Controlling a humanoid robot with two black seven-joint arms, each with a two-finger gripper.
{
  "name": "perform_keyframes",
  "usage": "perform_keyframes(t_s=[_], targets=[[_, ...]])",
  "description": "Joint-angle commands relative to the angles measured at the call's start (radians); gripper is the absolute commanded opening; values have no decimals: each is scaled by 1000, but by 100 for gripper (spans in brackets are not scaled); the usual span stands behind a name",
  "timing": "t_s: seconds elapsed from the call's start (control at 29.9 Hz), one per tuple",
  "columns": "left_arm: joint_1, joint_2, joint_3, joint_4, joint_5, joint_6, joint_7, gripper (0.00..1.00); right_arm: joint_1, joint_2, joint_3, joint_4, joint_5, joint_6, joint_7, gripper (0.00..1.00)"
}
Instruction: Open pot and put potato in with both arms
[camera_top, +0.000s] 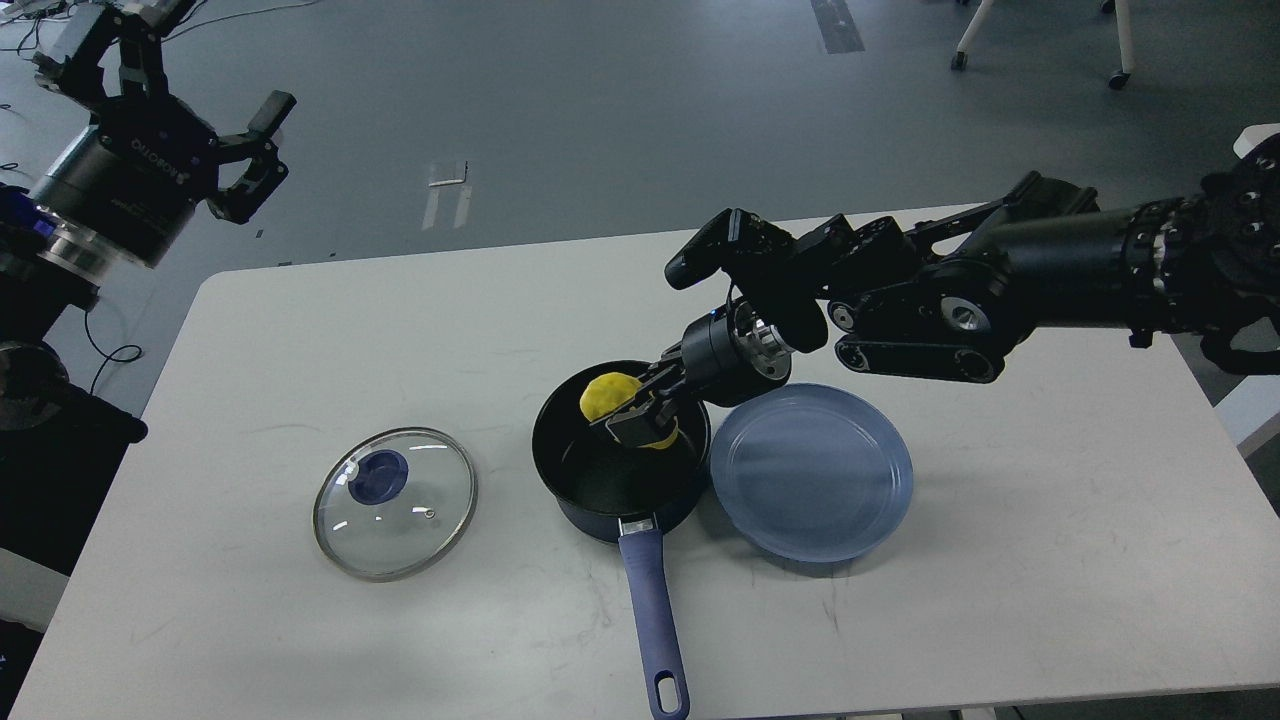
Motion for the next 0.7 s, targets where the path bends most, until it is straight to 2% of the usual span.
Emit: perform_keyframes(t_s=[0.0, 0.03, 0.17, 0.3, 0.5, 0.67], targets=[[0, 0, 0, 0, 0, 0, 0, 98, 0, -2, -3, 0, 0, 3, 0, 81], [0, 0, 0, 0, 0, 0, 0, 98, 0, -2, -3, 0, 0, 3, 0, 81], [0, -1, 0, 0, 0, 0, 0, 98, 6, -8, -3, -2, 0, 3, 0, 95], [0, 2, 0, 0, 0, -2, 0, 98, 26, -51, 9, -5, 3, 3, 0, 95], [0, 2, 0, 0, 0, -11, 0, 98, 73, -207, 136, -9, 110, 6, 0, 96], [2, -12, 0, 0, 0, -11, -1, 98, -6, -379, 317, -9, 303, 13, 0, 96]])
